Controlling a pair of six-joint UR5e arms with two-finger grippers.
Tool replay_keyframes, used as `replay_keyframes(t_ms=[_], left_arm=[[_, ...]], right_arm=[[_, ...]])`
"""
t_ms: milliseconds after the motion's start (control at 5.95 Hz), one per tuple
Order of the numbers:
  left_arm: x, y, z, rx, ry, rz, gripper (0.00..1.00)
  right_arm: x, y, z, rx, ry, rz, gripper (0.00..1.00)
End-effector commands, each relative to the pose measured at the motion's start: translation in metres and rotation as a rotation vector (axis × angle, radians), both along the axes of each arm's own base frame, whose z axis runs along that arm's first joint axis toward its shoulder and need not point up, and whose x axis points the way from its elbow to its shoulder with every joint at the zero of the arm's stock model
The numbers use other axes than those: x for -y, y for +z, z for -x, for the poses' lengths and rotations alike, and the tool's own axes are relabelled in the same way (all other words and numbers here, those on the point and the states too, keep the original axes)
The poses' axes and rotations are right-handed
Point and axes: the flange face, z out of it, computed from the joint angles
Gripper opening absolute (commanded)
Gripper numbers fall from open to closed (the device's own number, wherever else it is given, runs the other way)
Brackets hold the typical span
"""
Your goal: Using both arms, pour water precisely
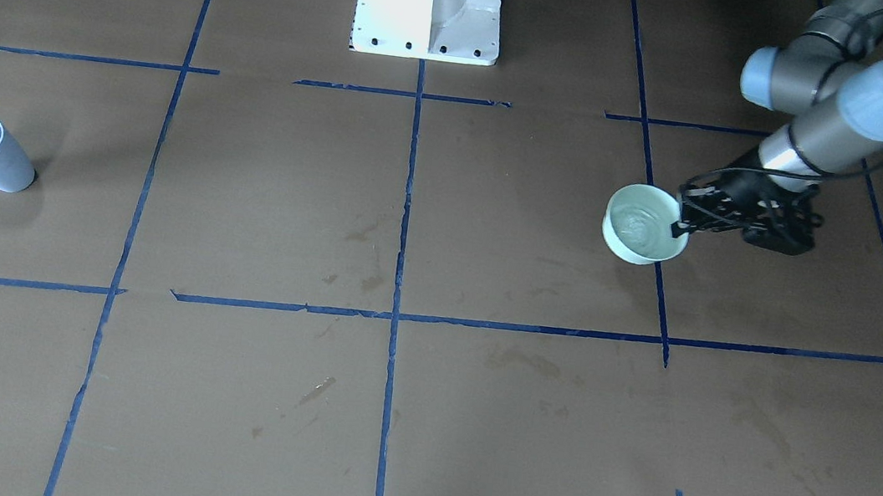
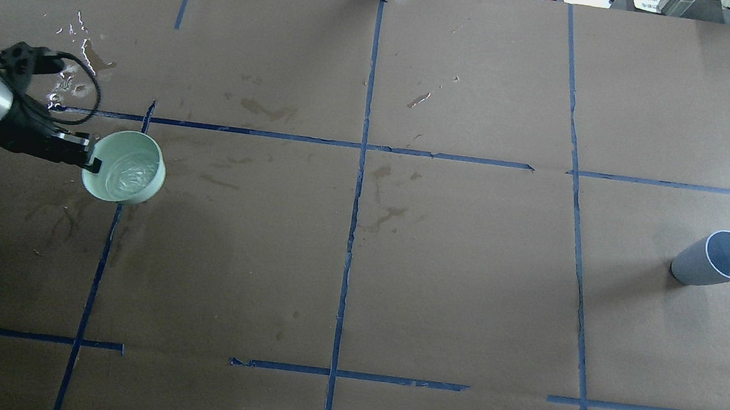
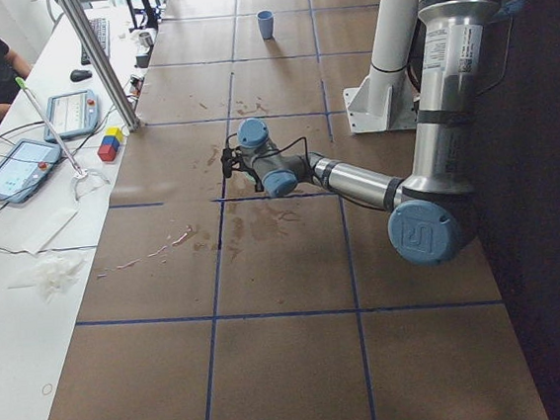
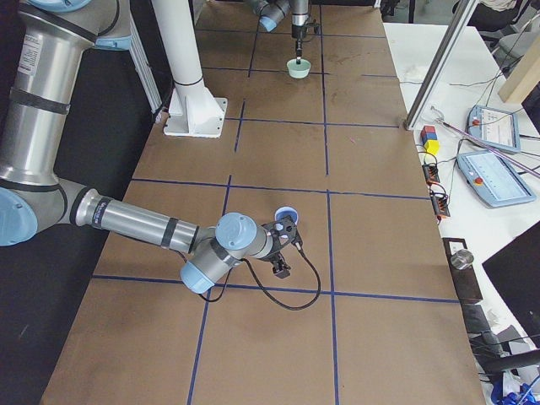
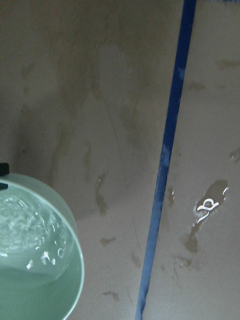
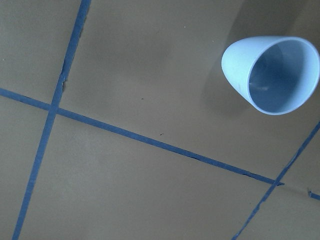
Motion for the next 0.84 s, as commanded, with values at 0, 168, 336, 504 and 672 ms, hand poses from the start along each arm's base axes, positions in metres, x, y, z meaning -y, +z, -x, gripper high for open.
replay_keyframes(t_ms=[0, 168, 336, 504, 672], left_arm=[[-0.003, 0.087, 0.081, 0.041, 0.068, -0.069, 0.0], [-0.007, 0.116, 0.088, 0.066, 0.099, -0.086, 0.0], [-0.008, 0.128, 0.087, 0.076, 0.104, -0.067, 0.0], [-0.01, 0.142, 0.088, 0.087, 0.111, -0.059, 0.0], [-0.014, 0.152, 0.09, 0.081, 0.117, -0.08, 0.0]], right_arm=[[0.01, -0.01, 0.001, 0.027, -0.017, 0.056, 1.0], [0.013, -0.02, -0.001, 0.034, -0.019, 0.083, 1.0], [0.017, -0.038, -0.001, 0.029, -0.017, 0.118, 1.0], [0.021, -0.059, 0.003, 0.022, -0.022, 0.158, 1.0], [0.023, -0.07, 0.002, 0.015, -0.015, 0.16, 1.0]])
